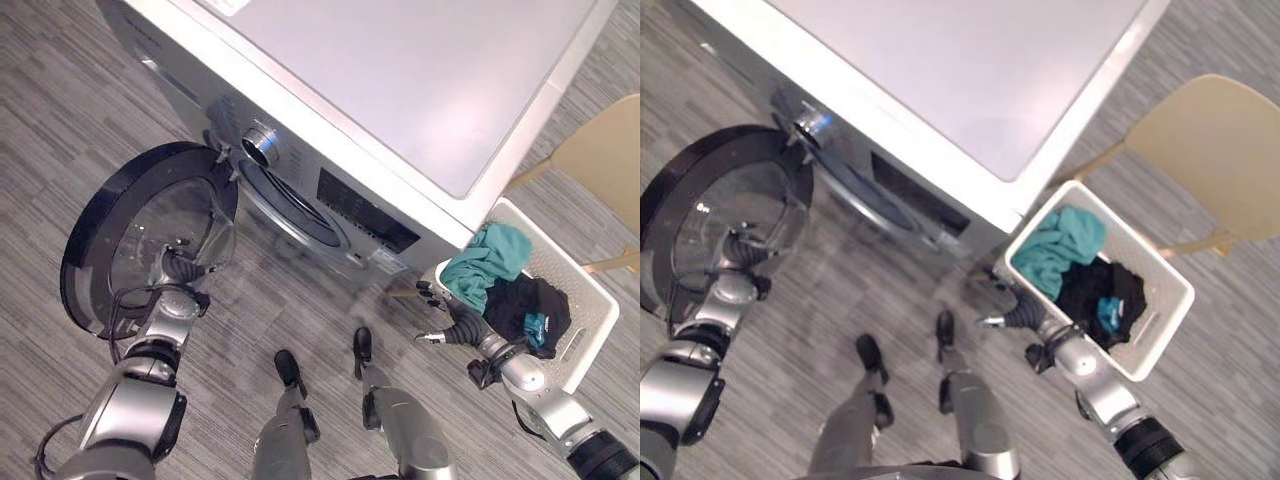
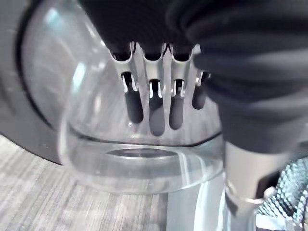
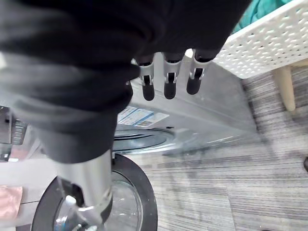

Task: Grab the laundry basket,head to the washer,open it,put in the laundry and shut it.

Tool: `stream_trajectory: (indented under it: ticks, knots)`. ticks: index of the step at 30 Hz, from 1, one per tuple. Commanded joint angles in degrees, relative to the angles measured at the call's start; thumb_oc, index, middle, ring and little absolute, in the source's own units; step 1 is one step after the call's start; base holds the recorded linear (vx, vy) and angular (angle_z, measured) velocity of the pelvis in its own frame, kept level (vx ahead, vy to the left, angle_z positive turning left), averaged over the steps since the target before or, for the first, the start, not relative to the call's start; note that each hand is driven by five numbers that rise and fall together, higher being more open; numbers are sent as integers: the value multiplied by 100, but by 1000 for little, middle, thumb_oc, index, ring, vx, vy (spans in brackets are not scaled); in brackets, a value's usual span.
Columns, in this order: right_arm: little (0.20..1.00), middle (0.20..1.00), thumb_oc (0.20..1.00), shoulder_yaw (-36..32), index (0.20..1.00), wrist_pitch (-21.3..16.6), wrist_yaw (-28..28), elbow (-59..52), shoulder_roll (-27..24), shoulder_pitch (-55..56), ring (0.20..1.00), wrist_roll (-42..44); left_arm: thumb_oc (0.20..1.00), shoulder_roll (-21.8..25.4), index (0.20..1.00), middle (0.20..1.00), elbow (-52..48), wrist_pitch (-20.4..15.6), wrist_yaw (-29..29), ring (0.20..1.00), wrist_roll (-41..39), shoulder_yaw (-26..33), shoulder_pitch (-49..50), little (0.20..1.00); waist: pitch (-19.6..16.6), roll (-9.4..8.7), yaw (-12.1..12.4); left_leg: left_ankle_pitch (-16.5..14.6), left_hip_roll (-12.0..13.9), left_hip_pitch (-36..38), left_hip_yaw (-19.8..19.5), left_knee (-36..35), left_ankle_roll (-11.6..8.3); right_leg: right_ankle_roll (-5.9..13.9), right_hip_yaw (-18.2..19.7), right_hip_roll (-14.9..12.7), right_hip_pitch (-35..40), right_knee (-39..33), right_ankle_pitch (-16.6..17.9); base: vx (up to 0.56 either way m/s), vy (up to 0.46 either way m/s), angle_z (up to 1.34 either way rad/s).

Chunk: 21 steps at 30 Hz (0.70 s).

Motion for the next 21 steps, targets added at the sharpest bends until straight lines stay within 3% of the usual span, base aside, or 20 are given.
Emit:
stream_trajectory:
  ticks: [1, 3, 7, 9, 10, 11, 13, 16, 18, 19, 20, 21]
  knots:
    - [1000, 1000, 1000, -240, 1000, -369, -111, -214, 233, 244, 1000, -87, 1000, 313, 1000, 1000, 118, -19, 214, 1000, 76, 283, 440, 1000, -463, -195, 238, -652, -466, 129, -300, -27, 161, 504, -101, -496, -17, 245, -493, 74, 16, 10]
    - [1000, 1000, 1000, -469, 1000, -365, -299, -151, 349, 338, 1000, -441, 1000, -171, 1000, 1000, -380, -124, 148, 1000, 106, 311, 1162, 1000, -659, -61, 237, -734, -532, 317, -315, -27, 207, 504, -140, -541, 143, 382, -607, 93, 17, 12]
    - [1000, 1000, 1000, -637, 1000, -335, -519, -37, 497, 331, 1000, -822, 1000, -693, 1000, 1000, -650, -169, 63, 1000, 51, 365, 1901, 1000, -786, 81, 241, -788, -530, 582, -224, -27, 228, 516, -215, -566, 246, 684, -718, 80, 9, 15]
    - [1000, 1000, 1000, -751, 1000, -274, -679, 96, 579, 277, 1000, -1029, 1000, -1013, 1000, 1000, -931, -185, -18, 1000, -30, 360, 2417, 1000, -821, 182, 333, -826, -450, 824, 10, -27, 206, 534, -747, -677, 335, 903, -757, 131, -30, -27]
    - [1000, 1000, 1000, -815, 1000, -249, -721, 143, 698, 259, 1000, -1130, 1000, -1233, 1000, 1000, -981, -156, -125, 1000, -67, 350, 2794, 1000, -929, 277, 415, -926, -343, 1048, 189, -23, 157, 542, -1390, -814, 483, 1080, -912, 138, -49, -93]
    - [1000, 1000, 1000, -813, 1000, -249, -722, 139, 694, 268, 1000, -1132, 1000, -1237, 1000, 1000, -986, -155, -125, 1000, -66, 349, 2805, 1000, -925, 283, 410, -932, -341, 1062, 183, -23, 156, 544, -1396, -815, 495, 1090, -924, 142, -80, -118]
    - [1000, 1000, 1000, -863, 1000, -204, -784, 216, 791, 274, 1000, -1300, 1000, -1458, 1000, 1000, -935, -114, -274, 1000, 6, 302, 3096, 1000, -1070, 319, 470, -934, -268, 1233, 401, -2, 151, 465, -1875, -895, 574, 1237, -996, 79, -131, -75]
    - [1000, 1000, 1000, -1002, 1000, -187, -860, 238, 888, 514, 1000, -1464, 1000, -1720, 1000, 1000, -663, -89, -403, 1000, 149, 113, 3266, 1000, -1278, 296, 363, -1011, -249, 1378, 437, 126, 112, 324, -1661, -676, 845, 973, -1214, 133, -214, -57]
    - [1000, 1000, 1000, -1032, 1000, -149, -969, 391, 836, 572, 1000, -1673, 1000, -1916, 1000, 1000, -653, -102, -489, 1000, 124, 7, 3348, 1000, -1357, 306, 284, -1086, -163, 1361, 510, 537, -16, 247, -1464, -562, 1032, 706, -1223, 115, -260, -18]
    - [1000, 1000, 1000, -1031, 1000, -131, -1004, 431, 832, 606, 1000, -1726, 1000, -1954, 1000, 1000, -649, -84, -534, 1000, 115, -65, 3332, 1000, -1380, 285, 237, -1100, -28, 1291, 593, 903, -150, 184, -1388, -496, 1150, 535, -1236, 112, -368, -66]
    - [1000, 1000, 1000, -1005, 1000, -59, -1053, 459, 757, 595, 1000, -1797, 1000, -2013, 1000, 1000, -689, -82, -556, 1000, 111, -156, 3302, 1000, -1351, 226, 204, -917, 344, 1084, 682, 1689, -341, 66, -1279, -380, 1360, 305, -1266, 78, -306, -66]
    - [1000, 1000, 1000, -1003, 1000, -56, -1056, 460, 756, 591, 1000, -1799, 1000, -2015, 1000, 1000, -687, -82, -555, 1000, 111, -155, 3299, 1000, -1343, 233, 214, -934, 378, 1068, 684, 1746, -364, 50, -1270, -356, 1371, 287, -1262, 75, -260, -50]
